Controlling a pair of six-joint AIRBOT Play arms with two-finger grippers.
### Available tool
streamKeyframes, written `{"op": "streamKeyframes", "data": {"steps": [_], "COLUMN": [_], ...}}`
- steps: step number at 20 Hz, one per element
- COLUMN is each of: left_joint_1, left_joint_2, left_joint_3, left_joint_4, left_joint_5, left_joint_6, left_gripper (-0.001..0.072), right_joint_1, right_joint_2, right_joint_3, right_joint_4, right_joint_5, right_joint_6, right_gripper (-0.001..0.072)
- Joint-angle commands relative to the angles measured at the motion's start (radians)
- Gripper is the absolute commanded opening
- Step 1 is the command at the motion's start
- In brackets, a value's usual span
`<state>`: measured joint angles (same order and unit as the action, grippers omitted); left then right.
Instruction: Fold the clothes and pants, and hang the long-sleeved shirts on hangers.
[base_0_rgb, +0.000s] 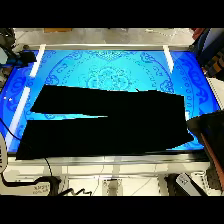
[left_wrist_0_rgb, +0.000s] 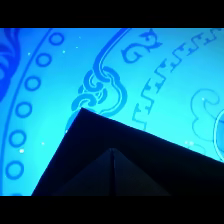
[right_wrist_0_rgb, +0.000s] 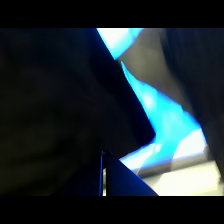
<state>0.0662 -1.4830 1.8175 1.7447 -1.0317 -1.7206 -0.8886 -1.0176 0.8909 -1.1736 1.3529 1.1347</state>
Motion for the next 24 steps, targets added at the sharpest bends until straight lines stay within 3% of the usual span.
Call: {"op": "streamKeyframes", "data": {"steps": [1,2,3,4,7,11,13,14,15,16,17,18,20,21,23,24], "left_joint_1": [-0.042,-0.056,-0.065,-0.071,-0.069,-0.066,-0.066,-0.066,-0.066,-0.066,-0.066,-0.065,-0.064,-0.061,-0.041,-0.023], "left_joint_2": [0.016,0.015,0.014,0.013,0.004,-0.018,-0.038,-0.048,-0.060,-0.069,-0.076,-0.075,-0.071,-0.070,-0.066,-0.059], "left_joint_3": [0.000,0.000,0.000,0.000,-0.001,-0.001,-0.001,-0.002,-0.002,-0.002,-0.002,-0.002,-0.002,-0.002,-0.002,-0.002], "left_joint_4": [-0.045,-0.047,-0.047,-0.047,-0.047,-0.047,-0.047,-0.047,-0.047,-0.047,-0.047,-0.046,-0.043,-0.043,-0.043,-0.044], "left_joint_5": [-0.047,-0.047,-0.046,-0.045,-0.038,-0.038,-0.036,-0.037,-0.047,-0.064,-0.092,-0.143,-0.266,-0.322,-0.414,-0.444], "left_joint_6": [0.120,0.137,0.143,0.144,0.187,0.219,0.219,0.218,0.219,0.219,0.223,0.240,0.325,0.369,0.400,0.377], "left_gripper": [0.0009,0.0010,0.0009,0.0010,0.0009,0.0010,0.0024,0.0130,0.0348,0.0448,0.0399,0.0308,0.0097,0.0045,0.0009,0.0009], "right_joint_1": [-0.124,-0.135,-0.136,-0.136,-0.135,-0.135,-0.136,-0.135,-0.135,-0.135,-0.135,-0.134,-0.112,-0.099,-0.080,-0.077], "right_joint_2": [0.206,0.243,0.265,0.269,0.222,0.130,0.069,0.032,-0.001,-0.034,-0.061,-0.079,-0.086,-0.086,-0.086,-0.086], "right_joint_3": [-0.255,-0.319,-0.369,-0.402,-0.451,-0.451,-0.452,-0.451,-0.451,-0.451,-0.451,-0.451,-0.451,-0.451,-0.451,-0.451], "right_joint_4": [-0.025,-0.005,0.016,0.037,0.075,0.188,0.163,0.167,0.193,0.238,0.295,0.355,0.459,0.484,0.485,0.486], "right_joint_5": [0.059,0.027,-0.012,-0.037,-0.124,-0.256,-0.325,-0.356,-0.373,-0.385,-0.388,-0.392,-0.457,-0.483,-0.509,-0.508], "right_joint_6": [0.007,0.032,0.082,0.126,0.216,0.154,0.154,0.154,0.130,0.072,-0.009,-0.090,-0.180,-0.209,-0.211,-0.210], "right_gripper": [0.0054,0.0302,0.0610,0.0679,0.0665,0.0578,0.0578,0.0578,0.0566,0.0551,0.0515,0.0426,0.0363,0.0228,0.0045,0.0027]}}
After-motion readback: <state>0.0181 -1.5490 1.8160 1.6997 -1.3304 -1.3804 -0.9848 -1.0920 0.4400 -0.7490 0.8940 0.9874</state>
